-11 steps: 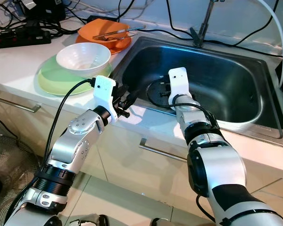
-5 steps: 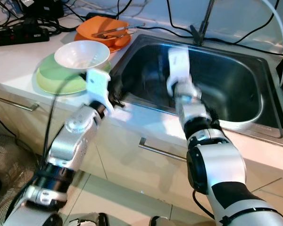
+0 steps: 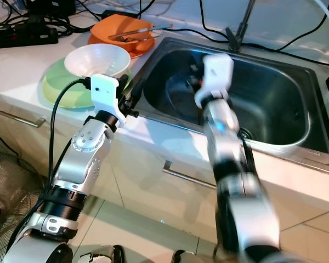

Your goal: Kitchen organization

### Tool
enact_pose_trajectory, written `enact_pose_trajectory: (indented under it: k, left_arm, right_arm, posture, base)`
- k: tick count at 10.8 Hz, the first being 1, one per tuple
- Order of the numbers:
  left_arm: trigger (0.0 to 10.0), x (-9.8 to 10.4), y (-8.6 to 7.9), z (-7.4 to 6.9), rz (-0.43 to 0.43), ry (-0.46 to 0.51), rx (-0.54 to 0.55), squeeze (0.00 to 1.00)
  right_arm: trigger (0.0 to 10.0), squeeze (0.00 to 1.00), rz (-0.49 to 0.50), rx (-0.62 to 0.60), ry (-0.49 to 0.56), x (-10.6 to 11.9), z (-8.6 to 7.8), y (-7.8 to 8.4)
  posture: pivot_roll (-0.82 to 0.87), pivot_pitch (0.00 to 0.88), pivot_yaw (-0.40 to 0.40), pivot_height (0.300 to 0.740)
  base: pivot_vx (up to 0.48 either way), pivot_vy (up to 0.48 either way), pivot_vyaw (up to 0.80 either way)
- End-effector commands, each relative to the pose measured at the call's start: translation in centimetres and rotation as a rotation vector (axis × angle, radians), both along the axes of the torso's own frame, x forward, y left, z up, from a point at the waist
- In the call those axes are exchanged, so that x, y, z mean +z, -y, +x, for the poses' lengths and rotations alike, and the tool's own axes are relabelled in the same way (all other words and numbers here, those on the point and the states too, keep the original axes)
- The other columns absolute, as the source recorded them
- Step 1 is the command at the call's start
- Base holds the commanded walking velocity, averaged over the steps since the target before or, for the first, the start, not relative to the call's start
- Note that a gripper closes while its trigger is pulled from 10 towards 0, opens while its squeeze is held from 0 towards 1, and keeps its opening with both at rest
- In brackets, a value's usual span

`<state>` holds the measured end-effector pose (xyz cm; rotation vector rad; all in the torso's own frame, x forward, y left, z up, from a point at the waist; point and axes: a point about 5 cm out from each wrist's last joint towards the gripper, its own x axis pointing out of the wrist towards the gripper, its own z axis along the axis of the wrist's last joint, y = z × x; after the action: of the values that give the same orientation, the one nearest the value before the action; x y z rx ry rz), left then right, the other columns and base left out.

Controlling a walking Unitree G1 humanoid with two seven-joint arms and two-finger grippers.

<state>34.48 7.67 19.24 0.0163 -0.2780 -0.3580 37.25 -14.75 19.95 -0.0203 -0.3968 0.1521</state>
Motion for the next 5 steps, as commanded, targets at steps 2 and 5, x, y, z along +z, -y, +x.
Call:
enact_pose_trajectory:
  k: [2, 5]
  left_arm:
    - [10.0, 0.7, -0.5, 0.1, 0.002, 0.069, 0.049, 0.00]
    - [10.0, 0.1, -1.8, -0.4, 0.026, 0.079, 0.083, 0.00]
  right_arm:
    - [10.0, 0.00, 0.036, -0.046, 0.016, -0.5, -1.2, 1.4]
    - [10.0, 0.00, 0.013, -0.050, 0.022, -1.1, -2.9, 1.7]
  posture:
    - [0.04, 0.097, -0.031, 0.740]
    - [0.02, 0.096, -0.011, 0.740]
  base:
    - [0.000, 0.000, 0.00]
    - [0.000, 0.000, 0.00]
